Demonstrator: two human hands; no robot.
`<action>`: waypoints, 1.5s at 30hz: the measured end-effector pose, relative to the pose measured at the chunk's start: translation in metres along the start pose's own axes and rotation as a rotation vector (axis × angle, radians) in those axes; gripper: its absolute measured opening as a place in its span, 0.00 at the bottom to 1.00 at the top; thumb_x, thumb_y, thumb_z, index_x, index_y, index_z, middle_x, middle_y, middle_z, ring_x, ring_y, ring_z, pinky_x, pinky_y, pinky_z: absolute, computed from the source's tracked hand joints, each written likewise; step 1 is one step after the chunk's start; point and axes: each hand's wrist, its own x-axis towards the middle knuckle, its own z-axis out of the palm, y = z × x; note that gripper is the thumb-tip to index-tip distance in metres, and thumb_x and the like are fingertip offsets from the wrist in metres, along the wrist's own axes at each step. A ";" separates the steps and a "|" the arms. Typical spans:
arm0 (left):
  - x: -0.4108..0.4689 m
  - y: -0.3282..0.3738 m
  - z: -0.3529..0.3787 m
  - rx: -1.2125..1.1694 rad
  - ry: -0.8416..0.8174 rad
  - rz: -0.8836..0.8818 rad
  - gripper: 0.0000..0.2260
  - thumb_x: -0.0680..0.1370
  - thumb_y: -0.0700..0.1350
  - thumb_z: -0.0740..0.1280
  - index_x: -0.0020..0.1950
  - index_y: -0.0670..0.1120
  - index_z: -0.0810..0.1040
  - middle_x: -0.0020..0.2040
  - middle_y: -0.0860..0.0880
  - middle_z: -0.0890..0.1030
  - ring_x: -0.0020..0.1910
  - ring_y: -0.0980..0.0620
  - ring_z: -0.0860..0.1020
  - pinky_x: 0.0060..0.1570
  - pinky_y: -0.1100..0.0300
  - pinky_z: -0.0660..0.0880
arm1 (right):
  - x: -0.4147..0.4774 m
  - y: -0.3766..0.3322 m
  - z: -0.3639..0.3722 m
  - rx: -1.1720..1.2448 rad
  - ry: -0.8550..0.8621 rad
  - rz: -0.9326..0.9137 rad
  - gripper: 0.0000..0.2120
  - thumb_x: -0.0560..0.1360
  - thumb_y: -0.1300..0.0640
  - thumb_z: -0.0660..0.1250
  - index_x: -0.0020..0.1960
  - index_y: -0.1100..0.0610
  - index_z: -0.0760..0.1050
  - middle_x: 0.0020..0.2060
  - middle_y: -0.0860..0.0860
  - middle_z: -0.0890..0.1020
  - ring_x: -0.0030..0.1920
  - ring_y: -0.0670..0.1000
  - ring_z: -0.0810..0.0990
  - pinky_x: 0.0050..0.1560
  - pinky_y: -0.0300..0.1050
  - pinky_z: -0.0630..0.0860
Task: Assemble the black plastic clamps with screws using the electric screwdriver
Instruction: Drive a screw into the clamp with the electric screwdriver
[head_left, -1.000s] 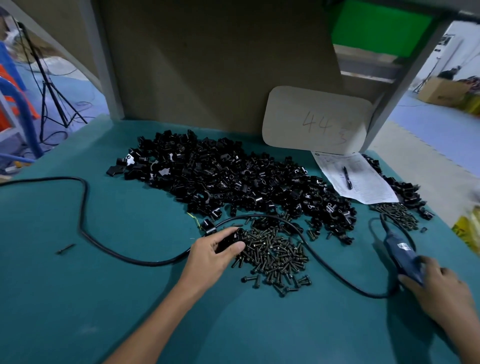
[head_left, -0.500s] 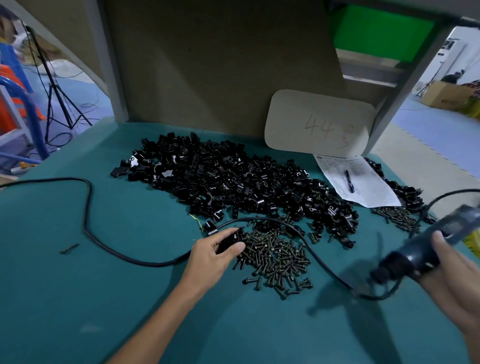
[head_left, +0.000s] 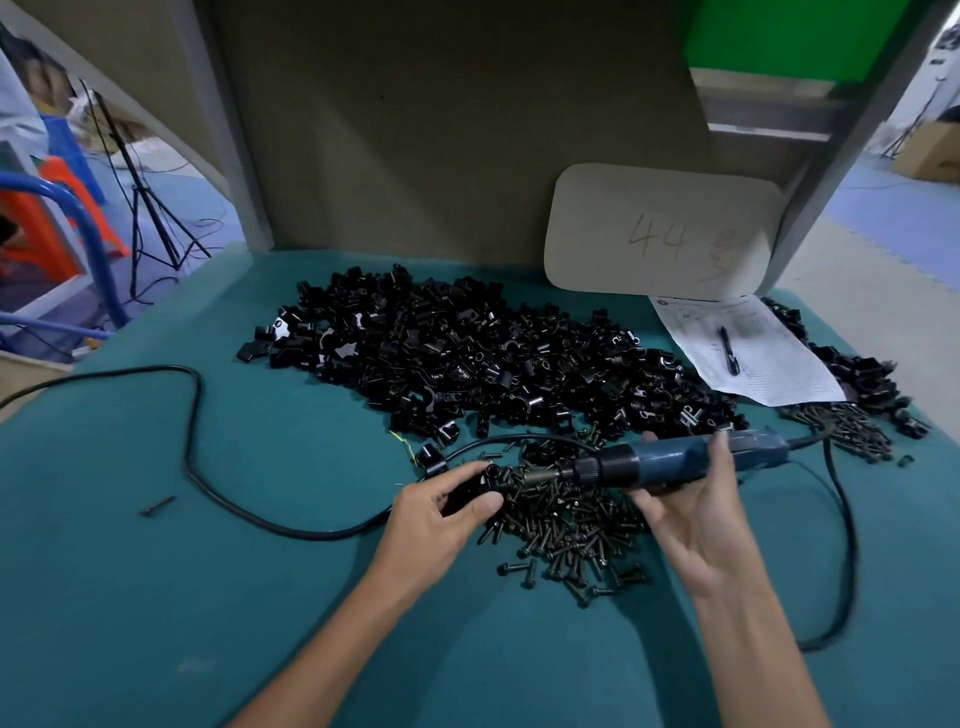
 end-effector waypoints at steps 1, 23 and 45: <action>0.000 0.000 0.000 0.001 0.001 -0.007 0.18 0.67 0.71 0.73 0.56 0.75 0.78 0.61 0.58 0.83 0.63 0.53 0.80 0.66 0.43 0.75 | 0.002 0.002 0.000 0.002 0.000 -0.005 0.28 0.74 0.38 0.66 0.68 0.53 0.68 0.57 0.62 0.85 0.56 0.58 0.86 0.50 0.55 0.85; -0.005 0.000 -0.001 0.109 -0.010 -0.037 0.19 0.73 0.59 0.75 0.64 0.62 0.80 0.56 0.59 0.84 0.58 0.60 0.78 0.62 0.45 0.77 | 0.017 0.018 -0.025 -0.025 -0.171 0.049 0.28 0.77 0.36 0.61 0.72 0.49 0.67 0.64 0.60 0.82 0.65 0.59 0.81 0.54 0.55 0.83; -0.005 0.000 0.001 0.161 -0.004 -0.001 0.16 0.73 0.60 0.74 0.59 0.73 0.77 0.58 0.66 0.82 0.59 0.66 0.78 0.65 0.53 0.76 | 0.020 0.025 -0.028 -0.024 -0.140 0.061 0.28 0.76 0.36 0.61 0.72 0.48 0.68 0.63 0.60 0.83 0.63 0.57 0.82 0.56 0.58 0.83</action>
